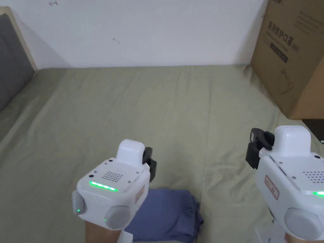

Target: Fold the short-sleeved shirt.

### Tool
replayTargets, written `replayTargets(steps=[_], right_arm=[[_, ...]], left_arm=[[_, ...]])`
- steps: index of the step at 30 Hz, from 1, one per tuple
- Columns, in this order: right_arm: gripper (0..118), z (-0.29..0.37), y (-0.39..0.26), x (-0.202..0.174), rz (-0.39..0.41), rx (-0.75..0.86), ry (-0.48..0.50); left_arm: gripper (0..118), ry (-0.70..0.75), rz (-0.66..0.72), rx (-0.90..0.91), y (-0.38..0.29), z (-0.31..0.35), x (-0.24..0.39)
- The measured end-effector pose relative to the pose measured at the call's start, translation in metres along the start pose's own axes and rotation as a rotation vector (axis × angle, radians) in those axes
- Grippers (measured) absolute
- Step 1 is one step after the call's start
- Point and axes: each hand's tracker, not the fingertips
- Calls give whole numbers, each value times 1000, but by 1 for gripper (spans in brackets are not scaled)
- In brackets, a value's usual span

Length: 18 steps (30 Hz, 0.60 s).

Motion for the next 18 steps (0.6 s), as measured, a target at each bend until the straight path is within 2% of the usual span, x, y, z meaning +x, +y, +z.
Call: replayTargets(steps=[7,18], right_arm=[[0,8,17,-25,23,94,17],[0,16,19,-52,39,153,10]], left_arm=[[0,157,-27,130,31,43,-53],[0,300,74,227,24,75,-99]])
